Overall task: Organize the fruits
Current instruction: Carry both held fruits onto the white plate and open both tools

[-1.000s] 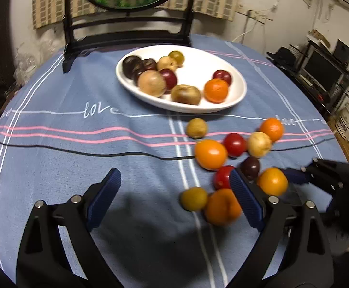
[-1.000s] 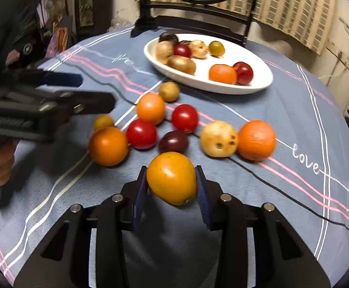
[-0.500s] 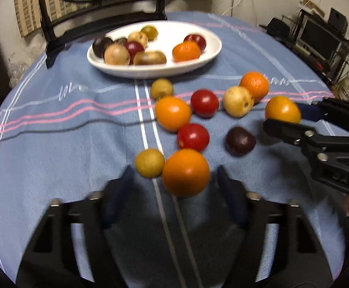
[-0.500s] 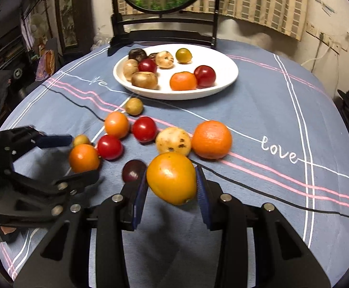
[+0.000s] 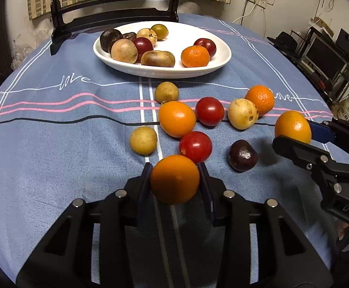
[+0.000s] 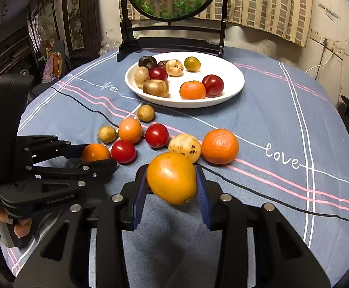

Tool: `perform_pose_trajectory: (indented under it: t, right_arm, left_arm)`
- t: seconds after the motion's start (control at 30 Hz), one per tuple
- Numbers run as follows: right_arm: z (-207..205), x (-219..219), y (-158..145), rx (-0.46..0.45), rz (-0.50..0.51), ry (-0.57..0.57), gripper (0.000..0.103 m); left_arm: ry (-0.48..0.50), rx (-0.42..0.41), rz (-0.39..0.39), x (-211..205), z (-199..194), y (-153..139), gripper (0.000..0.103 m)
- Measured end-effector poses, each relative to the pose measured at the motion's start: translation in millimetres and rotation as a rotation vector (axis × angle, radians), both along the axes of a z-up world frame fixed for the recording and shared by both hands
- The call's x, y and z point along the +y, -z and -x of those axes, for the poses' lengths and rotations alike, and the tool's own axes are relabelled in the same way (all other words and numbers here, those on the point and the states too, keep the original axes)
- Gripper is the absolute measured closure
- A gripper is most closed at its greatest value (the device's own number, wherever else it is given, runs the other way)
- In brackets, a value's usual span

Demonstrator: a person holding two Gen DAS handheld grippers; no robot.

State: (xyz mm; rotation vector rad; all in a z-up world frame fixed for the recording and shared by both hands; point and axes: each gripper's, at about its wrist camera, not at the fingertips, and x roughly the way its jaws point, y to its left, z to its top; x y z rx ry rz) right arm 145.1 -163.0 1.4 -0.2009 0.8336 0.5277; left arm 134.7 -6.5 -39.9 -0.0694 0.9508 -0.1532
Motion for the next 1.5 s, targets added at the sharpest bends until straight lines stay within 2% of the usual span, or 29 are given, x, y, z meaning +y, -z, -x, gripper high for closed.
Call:
perform_pose_trajectory:
  t: [0.27,0.4,0.6,0.83,0.93,1.1,1.23,1.37,1.5]
  right_arm:
    - [1.4,-4.1,-4.6,-0.009,-0.019,0.009,0.064]
    - [2.5,-2.2,-4.5,-0.011,-0.018,0.003,0.064]
    - [3.4,-0.2,-5.0,-0.016,-0.024,-0.009,0.064]
    - [4.3,3.0,-17.1,-0.045,-0.094,-0.013,0.064]
    - [-2.0,5.8,-34.5,-0.086,-0.126,-0.003,0.064]
    - [-39.5,22.9,-60.7,-0.144,-0.116,-0.002,0.064]
    - [-97.9,35.7,-62.4,-0.136,-0.116,0.036,0.064]
    - [-159.1,42.2,-47.4,-0.029,-0.161,0.106,0.064]
    - [-186.9,47.9,-28.5,0.058,-0.183,0.14,0.063]
  left_arm:
    - [0.008,0.0,0.013,8.1,13.7,-5.8,0.064]
    - [0.008,0.003,-0.024,11.9,18.4,-7.6,0.064]
    - [-0.01,-0.006,-0.027,21.5,17.0,-15.9,0.064]
    - [0.01,-0.068,-0.039,23.7,-5.7,-51.8,0.064]
    - [0.012,-0.08,-0.019,27.6,-23.7,-67.7,0.064]
    - [0.016,-0.13,-0.008,27.3,-71.8,-91.4,0.064]
    - [-0.037,-0.122,-0.012,28.6,-116.8,-87.5,0.064]
    - [-0.098,-0.092,-0.038,30.6,-158.7,-73.9,0.064]
    - [-0.117,-0.091,-0.073,28.3,-180.8,-68.4,0.064]
